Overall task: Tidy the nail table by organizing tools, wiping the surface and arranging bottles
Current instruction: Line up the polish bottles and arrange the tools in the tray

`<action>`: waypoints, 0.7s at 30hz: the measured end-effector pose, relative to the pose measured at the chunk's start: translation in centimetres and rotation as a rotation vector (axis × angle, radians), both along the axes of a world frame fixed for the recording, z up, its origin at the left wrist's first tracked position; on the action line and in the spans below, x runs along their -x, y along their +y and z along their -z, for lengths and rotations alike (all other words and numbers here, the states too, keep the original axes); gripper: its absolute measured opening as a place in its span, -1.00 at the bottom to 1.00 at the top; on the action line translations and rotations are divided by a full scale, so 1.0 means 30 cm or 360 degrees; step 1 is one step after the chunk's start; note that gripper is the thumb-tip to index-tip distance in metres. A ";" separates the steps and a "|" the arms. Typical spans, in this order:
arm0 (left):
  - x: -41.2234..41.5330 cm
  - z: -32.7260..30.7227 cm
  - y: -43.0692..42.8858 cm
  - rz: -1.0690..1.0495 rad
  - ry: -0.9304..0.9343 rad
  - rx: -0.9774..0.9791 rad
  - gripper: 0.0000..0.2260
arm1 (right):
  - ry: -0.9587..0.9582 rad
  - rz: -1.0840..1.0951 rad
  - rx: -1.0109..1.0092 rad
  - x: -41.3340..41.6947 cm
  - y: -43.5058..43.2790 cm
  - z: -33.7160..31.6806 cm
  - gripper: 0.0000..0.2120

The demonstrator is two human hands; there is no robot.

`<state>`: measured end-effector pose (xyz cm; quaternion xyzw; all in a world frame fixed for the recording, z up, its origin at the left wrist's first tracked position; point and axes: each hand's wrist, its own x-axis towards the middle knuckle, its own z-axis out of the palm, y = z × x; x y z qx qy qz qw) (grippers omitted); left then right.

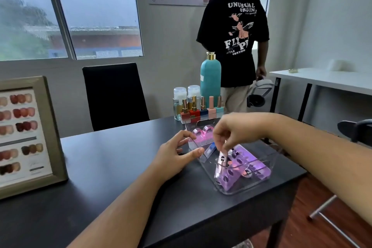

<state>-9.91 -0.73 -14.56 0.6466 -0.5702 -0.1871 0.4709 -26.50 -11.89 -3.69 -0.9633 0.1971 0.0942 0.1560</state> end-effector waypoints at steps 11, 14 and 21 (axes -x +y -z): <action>-0.004 0.005 -0.003 0.0007 0.0017 0.0025 -0.60 | -0.0023 -0.0099 0.0462 -0.106 -0.012 0.073 -0.83; -0.008 0.009 -0.004 0.0007 0.0020 0.0017 -0.60 | -0.0102 -0.0079 0.0456 -0.046 -0.015 0.000 -0.86; -0.006 0.002 0.000 0.0010 0.0036 -0.0003 -0.65 | 0.0138 0.0033 0.0452 0.069 -0.010 -0.009 -0.77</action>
